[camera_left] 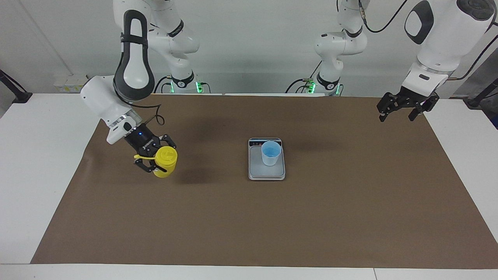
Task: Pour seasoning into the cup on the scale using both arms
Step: 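Lift the yellow bottle with the right gripper toward the cup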
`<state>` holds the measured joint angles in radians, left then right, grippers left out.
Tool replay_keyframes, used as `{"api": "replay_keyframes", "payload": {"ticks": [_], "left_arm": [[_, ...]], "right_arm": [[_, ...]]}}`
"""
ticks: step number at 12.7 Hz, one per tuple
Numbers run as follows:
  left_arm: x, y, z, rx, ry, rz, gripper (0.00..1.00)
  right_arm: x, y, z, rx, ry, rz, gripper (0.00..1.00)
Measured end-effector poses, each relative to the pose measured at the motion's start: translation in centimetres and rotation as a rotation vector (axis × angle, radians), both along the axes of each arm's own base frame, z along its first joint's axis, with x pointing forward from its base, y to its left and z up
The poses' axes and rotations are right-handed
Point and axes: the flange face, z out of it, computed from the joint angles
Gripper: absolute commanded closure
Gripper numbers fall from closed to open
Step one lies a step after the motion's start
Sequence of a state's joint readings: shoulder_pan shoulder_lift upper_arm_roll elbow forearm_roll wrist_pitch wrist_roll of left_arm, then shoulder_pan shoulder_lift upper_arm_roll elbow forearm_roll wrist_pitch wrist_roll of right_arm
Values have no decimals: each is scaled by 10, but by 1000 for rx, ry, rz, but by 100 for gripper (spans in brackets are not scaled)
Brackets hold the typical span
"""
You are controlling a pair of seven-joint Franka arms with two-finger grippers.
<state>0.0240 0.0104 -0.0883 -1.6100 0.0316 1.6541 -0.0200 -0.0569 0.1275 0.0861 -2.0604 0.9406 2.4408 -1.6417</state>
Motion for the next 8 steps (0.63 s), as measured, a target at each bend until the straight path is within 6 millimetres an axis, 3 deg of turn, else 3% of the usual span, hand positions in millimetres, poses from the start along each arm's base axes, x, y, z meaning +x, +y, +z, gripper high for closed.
{"api": "replay_keyframes", "payload": {"ticks": [3, 8], "left_arm": [[0, 5, 0, 0, 1, 8, 0], [0, 5, 0, 0, 1, 8, 0]], "right_arm": [[-1, 62, 6, -116, -8, 64, 81], [-10, 132, 13, -323, -2, 143, 81]]}}
